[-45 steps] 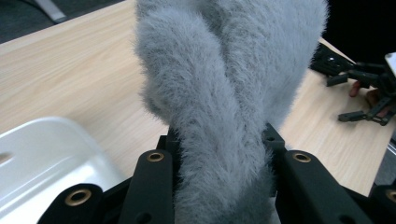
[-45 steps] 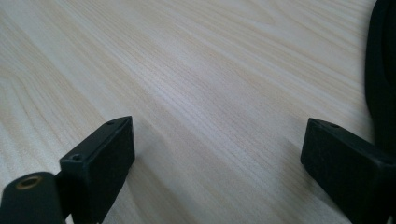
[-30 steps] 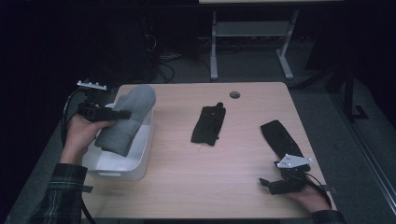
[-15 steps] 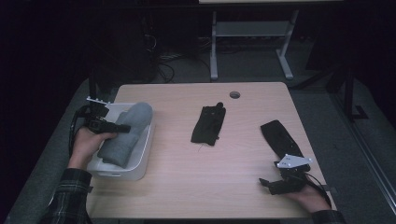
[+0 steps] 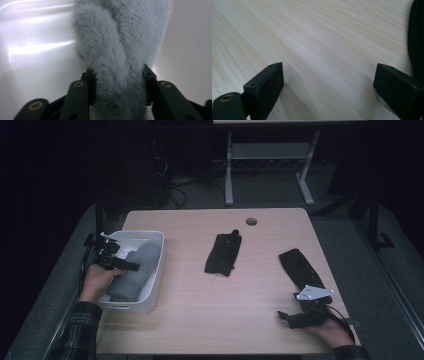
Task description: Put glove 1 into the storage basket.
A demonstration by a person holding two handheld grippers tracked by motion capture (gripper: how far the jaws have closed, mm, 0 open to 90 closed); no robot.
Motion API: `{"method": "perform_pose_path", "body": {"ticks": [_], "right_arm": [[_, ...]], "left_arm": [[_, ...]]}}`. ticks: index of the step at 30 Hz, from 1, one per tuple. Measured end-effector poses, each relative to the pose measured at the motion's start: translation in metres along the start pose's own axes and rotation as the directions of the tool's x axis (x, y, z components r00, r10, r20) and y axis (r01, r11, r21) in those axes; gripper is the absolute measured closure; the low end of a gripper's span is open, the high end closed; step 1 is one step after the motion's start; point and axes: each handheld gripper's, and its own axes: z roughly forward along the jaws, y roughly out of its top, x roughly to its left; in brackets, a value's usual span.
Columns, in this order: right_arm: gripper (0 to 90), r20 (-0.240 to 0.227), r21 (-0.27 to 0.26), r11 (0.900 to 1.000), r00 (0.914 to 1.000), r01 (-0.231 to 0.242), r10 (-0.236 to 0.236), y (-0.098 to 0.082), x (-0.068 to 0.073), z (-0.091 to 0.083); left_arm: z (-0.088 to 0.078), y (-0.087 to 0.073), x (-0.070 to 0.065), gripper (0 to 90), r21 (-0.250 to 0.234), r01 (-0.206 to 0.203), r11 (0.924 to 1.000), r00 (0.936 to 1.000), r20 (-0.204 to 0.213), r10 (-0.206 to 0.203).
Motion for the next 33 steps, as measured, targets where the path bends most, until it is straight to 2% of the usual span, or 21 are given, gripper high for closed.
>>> {"method": "perform_pose_path", "body": {"ticks": [3,4,6,10,15,20,24,27,33], "right_arm": [[9.2,0.000,0.000,1.000,1.0000,-0.001,0.001,0.000,0.000,0.000],[9.2,0.000,0.000,1.000,1.0000,0.000,0.000,0.000,0.000,0.000],[9.2,0.000,0.000,1.000,1.0000,0.000,0.000,0.000,0.000,0.000],[9.2,0.000,0.000,1.000,1.0000,0.000,0.000,0.000,0.000,0.000],[9.2,0.001,0.000,1.000,1.0000,-0.002,0.002,0.000,0.000,0.000],[9.2,0.001,0.000,1.000,1.0000,-0.002,0.002,0.000,0.000,0.000],[9.1,0.000,0.000,1.000,1.0000,-0.002,0.002,0.000,0.000,0.000],[9.2,0.001,0.000,1.000,1.0000,-0.003,0.003,0.000,0.000,0.000],[9.1,0.001,0.000,1.000,1.0000,-0.002,0.002,0.000,0.000,0.000]], "left_arm": [[-0.002,0.000,0.000,49.9,-0.010,-0.002,0.9999,1.0000,-0.005,0.002],[-0.003,0.000,-0.001,46.0,-0.011,-0.014,0.9998,0.9999,-0.005,0.014],[-0.006,0.001,-0.006,39.3,-0.005,-0.042,0.9991,0.9982,-0.044,0.042],[-0.017,0.005,-0.012,26.3,-0.056,-0.064,0.9964,0.9946,-0.085,0.059],[-0.031,0.010,-0.021,19.4,-0.095,-0.100,0.9904,0.9921,-0.086,0.092],[-0.042,0.013,-0.042,18.3,-0.156,-0.149,0.9764,0.9886,-0.047,0.143],[-0.041,0.015,-0.064,18.2,-0.184,-0.204,0.9615,0.9787,-0.021,0.204],[-0.036,0.017,-0.083,18.2,-0.207,-0.234,0.9499,0.9692,0.026,0.245],[-0.017,0.019,-0.122,18.2,-0.206,-0.308,0.9288,0.9434,0.061,0.326]]}}
